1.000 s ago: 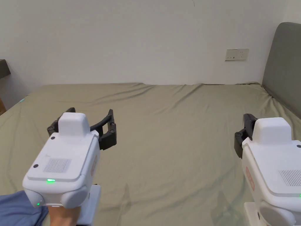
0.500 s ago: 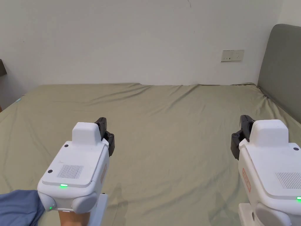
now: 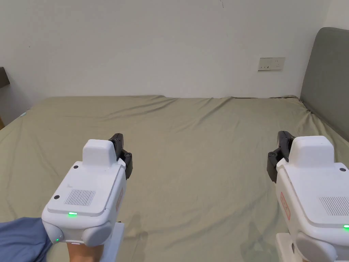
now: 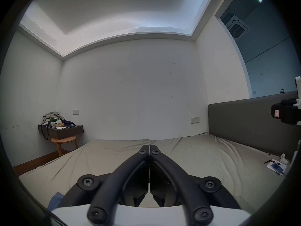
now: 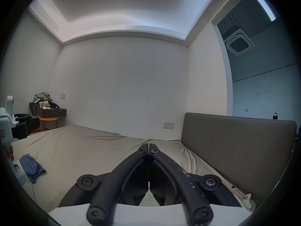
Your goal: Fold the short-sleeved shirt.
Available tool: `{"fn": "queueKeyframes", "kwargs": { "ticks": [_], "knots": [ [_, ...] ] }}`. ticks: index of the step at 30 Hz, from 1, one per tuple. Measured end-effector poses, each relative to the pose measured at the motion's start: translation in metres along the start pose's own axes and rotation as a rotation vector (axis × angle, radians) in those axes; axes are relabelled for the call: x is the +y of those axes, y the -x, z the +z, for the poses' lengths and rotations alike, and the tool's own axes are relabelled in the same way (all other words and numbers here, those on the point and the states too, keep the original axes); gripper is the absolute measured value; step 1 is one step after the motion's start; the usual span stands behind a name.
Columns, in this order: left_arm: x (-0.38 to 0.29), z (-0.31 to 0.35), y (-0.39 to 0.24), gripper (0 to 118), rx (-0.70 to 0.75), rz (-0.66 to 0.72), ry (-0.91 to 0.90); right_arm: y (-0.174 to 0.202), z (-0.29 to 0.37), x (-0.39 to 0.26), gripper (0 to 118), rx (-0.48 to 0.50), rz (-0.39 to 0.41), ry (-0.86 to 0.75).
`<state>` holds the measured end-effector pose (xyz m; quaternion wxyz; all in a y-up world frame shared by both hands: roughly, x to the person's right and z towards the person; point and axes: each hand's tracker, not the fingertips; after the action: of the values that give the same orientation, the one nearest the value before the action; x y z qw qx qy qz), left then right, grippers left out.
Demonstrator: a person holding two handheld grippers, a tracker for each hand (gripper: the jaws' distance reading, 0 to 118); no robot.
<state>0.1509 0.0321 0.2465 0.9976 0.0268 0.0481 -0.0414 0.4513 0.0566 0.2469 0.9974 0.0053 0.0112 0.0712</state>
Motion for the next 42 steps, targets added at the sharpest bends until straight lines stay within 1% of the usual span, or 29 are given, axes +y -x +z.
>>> {"fn": "queueKeyframes", "kwargs": {
  "ticks": [32,33,34,35,36,37,38,39,40,41,42],
  "knots": [
    [-0.001,0.0079,0.0062,1,-0.003,-0.001,-0.004,0.0015,0.0081,0.0035,3,-0.003,0.014,-0.011],
    [-0.0003,0.0081,0.0062,5,-0.002,0.002,0.002,0.0017,0.0084,0.0035,5,-0.005,0.016,-0.011],
    [0.0004,0.0086,0.0063,12,-0.004,0.004,0.006,0.0017,0.0084,0.0035,13,-0.012,0.021,-0.012],
    [0.0005,0.0089,0.0071,16,-0.008,0.006,0.003,0.002,0.0081,0.0036,17,-0.008,0.022,-0.012],
    [0.0003,0.0094,0.0067,22,-0.006,0.002,-0.001,0.002,0.0076,0.0037,17,-0.005,0.021,-0.01],
    [0.0003,0.0096,0.0058,39,-0.001,-0.008,-0.003,0.0022,0.0077,0.0038,22,-0.003,0.015,-0.007],
    [0.0006,0.0093,0.005,59,0.001,-0.018,0.002,0.0025,0.0079,0.0036,36,-0.006,0.012,-0.008],
    [0.0004,0.0078,0.0053,80,0.005,-0.029,0.011,0.0026,0.0079,0.0034,52,-0.007,0.01,-0.007],
    [0.0005,0.007,0.0055,104,0.0,-0.031,0.02,0.0025,0.0076,0.0034,77,-0.004,0.008,-0.003],
    [0.0002,0.0069,0.0056,116,0.0,-0.028,0.018,0.0024,0.0076,0.0033,94,0.001,0.005,0.004],
    [-0.0006,0.0076,0.0055,118,-0.001,-0.025,0.012,0.0024,0.0073,0.0029,108,0.0,0.002,0.004]
  ]
}}
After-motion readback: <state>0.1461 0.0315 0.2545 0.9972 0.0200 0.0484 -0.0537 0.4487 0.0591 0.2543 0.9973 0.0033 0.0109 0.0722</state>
